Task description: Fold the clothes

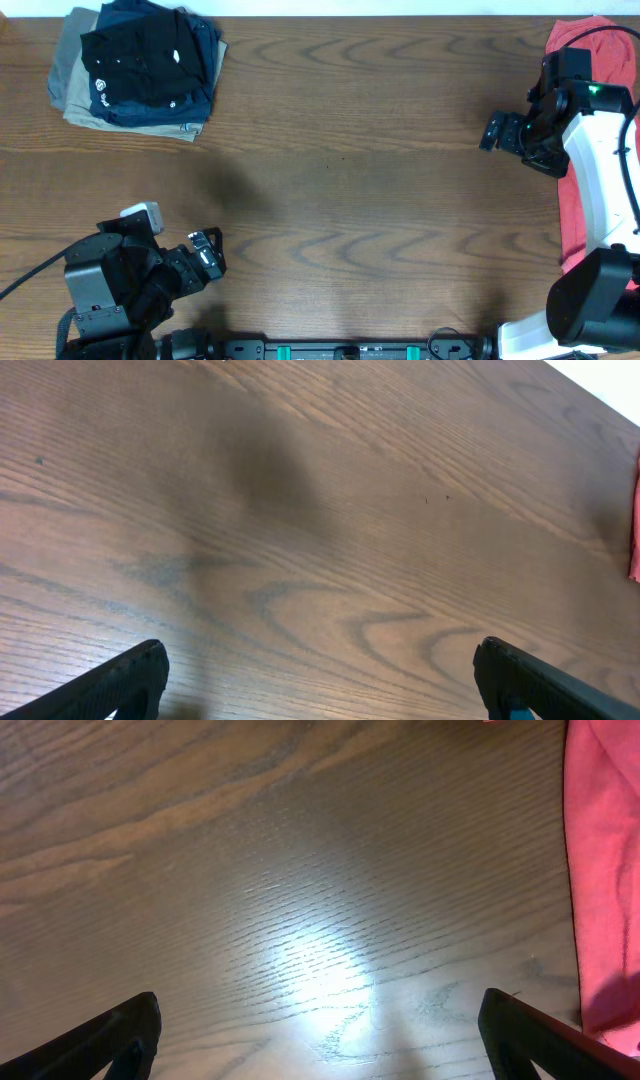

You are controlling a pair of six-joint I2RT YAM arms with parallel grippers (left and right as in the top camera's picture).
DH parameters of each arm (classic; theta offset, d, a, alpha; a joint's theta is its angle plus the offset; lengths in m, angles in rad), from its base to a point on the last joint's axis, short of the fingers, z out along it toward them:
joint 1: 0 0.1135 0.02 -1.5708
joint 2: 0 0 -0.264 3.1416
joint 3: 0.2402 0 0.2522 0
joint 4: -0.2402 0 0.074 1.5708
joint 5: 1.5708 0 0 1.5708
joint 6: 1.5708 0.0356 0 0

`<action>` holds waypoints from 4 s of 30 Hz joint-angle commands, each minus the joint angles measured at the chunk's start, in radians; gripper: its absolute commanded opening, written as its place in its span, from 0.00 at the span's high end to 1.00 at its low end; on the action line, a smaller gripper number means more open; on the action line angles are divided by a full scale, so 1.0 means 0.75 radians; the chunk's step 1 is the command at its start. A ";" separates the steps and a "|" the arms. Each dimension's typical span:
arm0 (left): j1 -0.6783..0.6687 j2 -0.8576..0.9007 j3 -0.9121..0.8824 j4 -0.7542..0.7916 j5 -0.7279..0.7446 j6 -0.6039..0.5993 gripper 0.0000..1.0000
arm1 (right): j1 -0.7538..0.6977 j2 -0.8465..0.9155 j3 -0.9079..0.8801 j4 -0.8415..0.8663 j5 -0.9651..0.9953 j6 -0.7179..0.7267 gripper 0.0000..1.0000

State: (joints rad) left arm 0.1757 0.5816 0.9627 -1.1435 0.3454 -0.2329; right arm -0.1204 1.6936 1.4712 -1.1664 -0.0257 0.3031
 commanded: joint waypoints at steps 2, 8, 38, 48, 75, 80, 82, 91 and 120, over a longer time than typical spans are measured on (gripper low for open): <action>0.002 -0.004 -0.007 -0.001 0.022 -0.007 0.02 | -0.001 -0.006 0.005 -0.002 0.010 -0.012 0.01; -0.004 -0.004 -0.007 -0.017 0.022 -0.007 0.02 | -0.001 -0.006 0.006 -0.002 0.010 -0.012 0.01; -0.170 -0.506 -0.773 0.933 -0.103 0.003 0.02 | -0.001 -0.006 0.005 -0.002 0.010 -0.012 0.01; -0.170 -0.621 -0.986 1.266 -0.120 0.004 0.02 | -0.001 -0.006 0.006 -0.002 0.010 -0.012 0.01; -0.130 -0.773 -1.279 1.457 -0.173 0.004 0.02 | -0.001 -0.006 0.005 -0.002 0.010 -0.011 0.01; -0.130 -0.771 -1.278 1.456 -0.173 0.004 0.02 | -0.001 -0.006 0.006 -0.002 0.010 -0.011 0.01; -0.130 -0.770 -1.278 1.457 -0.173 0.004 0.02 | -0.001 -0.006 0.005 -0.002 0.010 -0.012 0.01; -0.130 -0.770 -1.278 1.457 -0.173 0.004 0.02 | -0.001 -0.006 0.005 -0.002 0.010 -0.011 0.01; -0.130 -0.770 -1.278 1.457 -0.173 0.004 0.02 | 0.009 -0.103 0.005 -0.002 0.010 -0.012 0.01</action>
State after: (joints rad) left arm 0.0750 0.0109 0.0174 -0.0105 0.2054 -0.2325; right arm -0.1204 1.6794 1.4712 -1.1664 -0.0257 0.3031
